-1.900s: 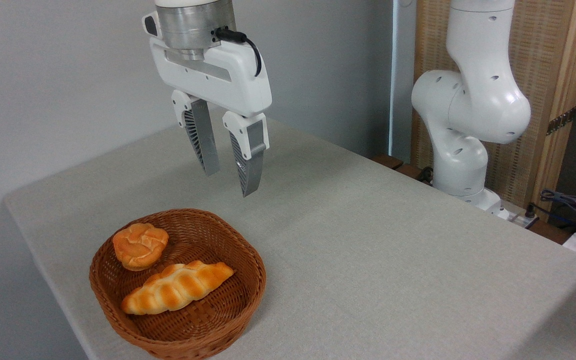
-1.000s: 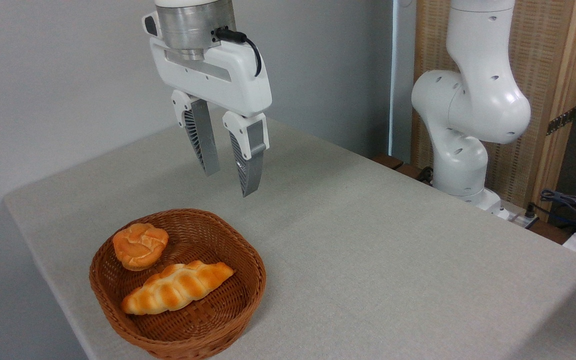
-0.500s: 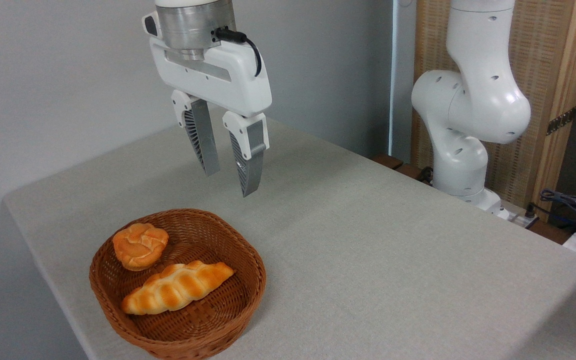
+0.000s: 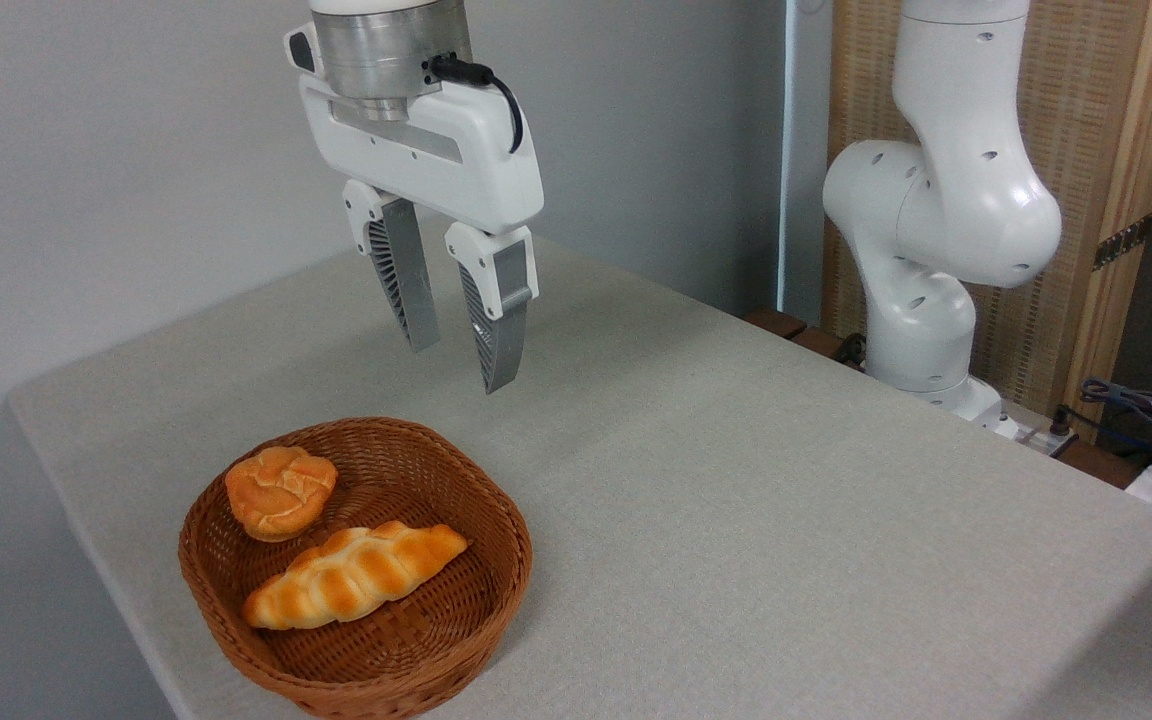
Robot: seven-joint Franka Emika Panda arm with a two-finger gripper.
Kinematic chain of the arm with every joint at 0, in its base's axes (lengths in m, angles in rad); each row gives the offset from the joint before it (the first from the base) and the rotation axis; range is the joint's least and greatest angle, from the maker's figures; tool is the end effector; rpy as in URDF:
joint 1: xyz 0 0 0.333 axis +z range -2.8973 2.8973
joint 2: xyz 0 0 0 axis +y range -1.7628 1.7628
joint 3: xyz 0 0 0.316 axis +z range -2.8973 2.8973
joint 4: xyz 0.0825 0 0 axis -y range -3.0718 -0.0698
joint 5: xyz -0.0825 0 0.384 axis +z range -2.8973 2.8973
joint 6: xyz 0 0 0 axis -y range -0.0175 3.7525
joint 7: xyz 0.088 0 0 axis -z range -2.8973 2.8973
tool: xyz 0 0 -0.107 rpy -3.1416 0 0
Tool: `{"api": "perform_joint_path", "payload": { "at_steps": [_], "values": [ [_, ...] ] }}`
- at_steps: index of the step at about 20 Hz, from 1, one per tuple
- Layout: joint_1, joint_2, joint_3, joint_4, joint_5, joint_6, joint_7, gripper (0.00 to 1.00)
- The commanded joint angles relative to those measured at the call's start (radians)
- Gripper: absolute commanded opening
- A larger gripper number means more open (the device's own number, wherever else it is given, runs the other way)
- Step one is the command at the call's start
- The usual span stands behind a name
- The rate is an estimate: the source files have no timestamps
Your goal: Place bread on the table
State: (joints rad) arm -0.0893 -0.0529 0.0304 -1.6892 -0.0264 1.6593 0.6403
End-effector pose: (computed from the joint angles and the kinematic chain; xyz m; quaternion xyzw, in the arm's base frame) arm 0.5436 -0.0343 0.6052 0.9397 -0.3415 0.0150 0.0101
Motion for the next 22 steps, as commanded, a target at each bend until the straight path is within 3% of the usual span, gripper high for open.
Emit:
{"api": "perform_joint_path", "payload": {
  "at_steps": [1, 4, 7, 8, 14, 22],
  "values": [
    [-0.01, -0.013, 0.006, -0.038, -0.006, 0.086, 0.003, 1.0],
    [-0.012, -0.008, 0.006, -0.058, -0.033, 0.169, -0.002, 1.0],
    [-0.012, -0.007, 0.002, -0.133, -0.134, 0.302, -0.004, 1.0],
    [-0.012, -0.008, 0.002, -0.154, -0.147, 0.333, -0.004, 1.0],
    [-0.036, -0.007, -0.004, -0.294, -0.156, 0.525, 0.002, 1.0],
    [-0.04, 0.033, -0.003, -0.351, -0.133, 0.694, 0.013, 1.0]
  ]
}}
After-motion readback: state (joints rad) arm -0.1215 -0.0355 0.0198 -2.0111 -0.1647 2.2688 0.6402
